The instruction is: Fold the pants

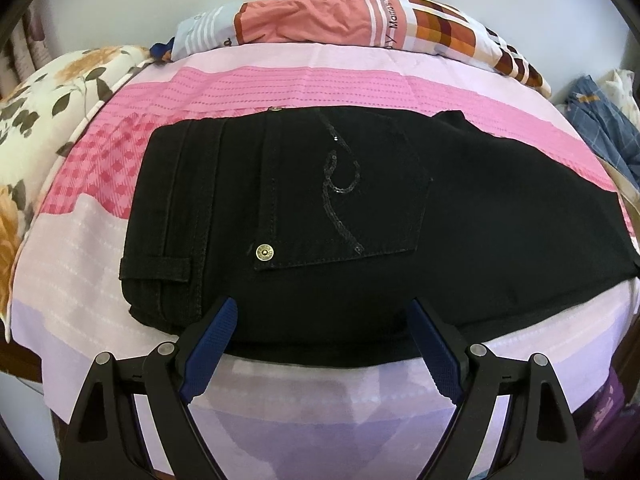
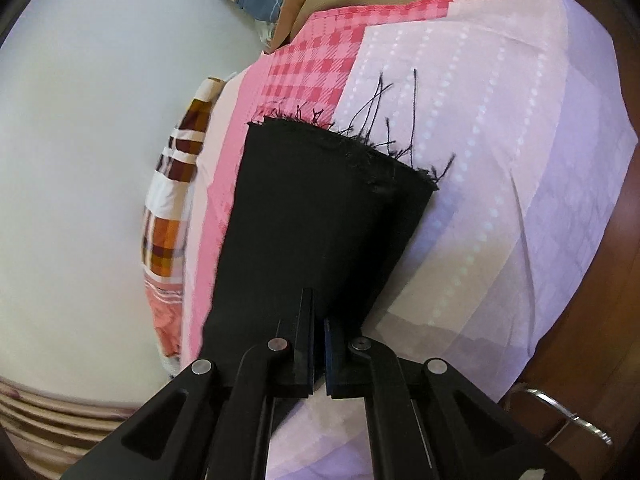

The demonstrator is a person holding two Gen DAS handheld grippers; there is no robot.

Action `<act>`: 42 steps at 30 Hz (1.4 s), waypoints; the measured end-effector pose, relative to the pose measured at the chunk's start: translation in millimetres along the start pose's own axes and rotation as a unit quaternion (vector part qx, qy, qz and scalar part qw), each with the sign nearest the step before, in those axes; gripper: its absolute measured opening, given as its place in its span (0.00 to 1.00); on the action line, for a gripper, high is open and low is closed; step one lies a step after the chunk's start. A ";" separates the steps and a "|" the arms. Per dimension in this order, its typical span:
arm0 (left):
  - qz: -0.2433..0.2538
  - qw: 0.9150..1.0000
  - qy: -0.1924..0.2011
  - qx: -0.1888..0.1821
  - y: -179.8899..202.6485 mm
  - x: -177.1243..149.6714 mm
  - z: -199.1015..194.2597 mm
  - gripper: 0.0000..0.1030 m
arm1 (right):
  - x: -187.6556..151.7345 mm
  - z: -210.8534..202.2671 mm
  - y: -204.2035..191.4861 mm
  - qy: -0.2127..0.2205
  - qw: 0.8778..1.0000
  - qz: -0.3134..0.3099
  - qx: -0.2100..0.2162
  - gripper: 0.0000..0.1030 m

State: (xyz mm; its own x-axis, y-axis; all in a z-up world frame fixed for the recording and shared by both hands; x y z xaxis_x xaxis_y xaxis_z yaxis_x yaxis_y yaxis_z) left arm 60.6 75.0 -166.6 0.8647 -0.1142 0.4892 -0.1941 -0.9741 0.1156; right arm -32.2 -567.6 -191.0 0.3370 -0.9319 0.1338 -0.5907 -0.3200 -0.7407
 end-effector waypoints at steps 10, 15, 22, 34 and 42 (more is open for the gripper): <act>-0.034 0.999 0.022 -0.034 -7.5 6.6 -17.2 0.84 | -25.6 -30.5 -24.0 0.023 1.000 0.003 -0.017 0.13; -0.023 0.998 0.036 -0.041 -0.3 7.6 -20.9 0.84 | -145.7 25.4 -106.4 -0.168 0.979 -0.071 0.092 0.13; -0.016 0.998 0.033 -0.051 4.8 2.3 -21.2 0.84 | -208.2 83.0 -108.1 -0.263 0.960 -0.073 0.060 0.13; -0.052 0.996 0.028 -0.067 -4.4 0.6 -18.1 0.84 | -223.1 95.5 -103.2 -0.261 0.963 -0.063 0.023 0.25; -0.063 0.995 0.020 -0.075 -9.5 -3.5 -12.7 0.84 | -229.8 111.2 -120.5 -0.236 0.968 -0.079 0.034 0.20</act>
State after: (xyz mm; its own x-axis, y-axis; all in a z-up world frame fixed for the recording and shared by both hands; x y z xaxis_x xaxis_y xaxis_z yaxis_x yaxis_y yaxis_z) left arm 53.5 87.1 -158.4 0.8684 0.0170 0.4956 -0.1557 -0.9395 0.3050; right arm 43.1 -295.9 -205.7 0.7267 -0.6848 -0.0546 -0.4596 -0.4256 -0.7795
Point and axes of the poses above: each gripper's, at about its wrist camera, not at the fingertips, and z roughly the way its jaws point, y to its right, x to its top, the point moved 8 cm from there along z, roughly the way its jaws point, and after that the axes turned 5 degrees about -x, right-handed, at the moved point
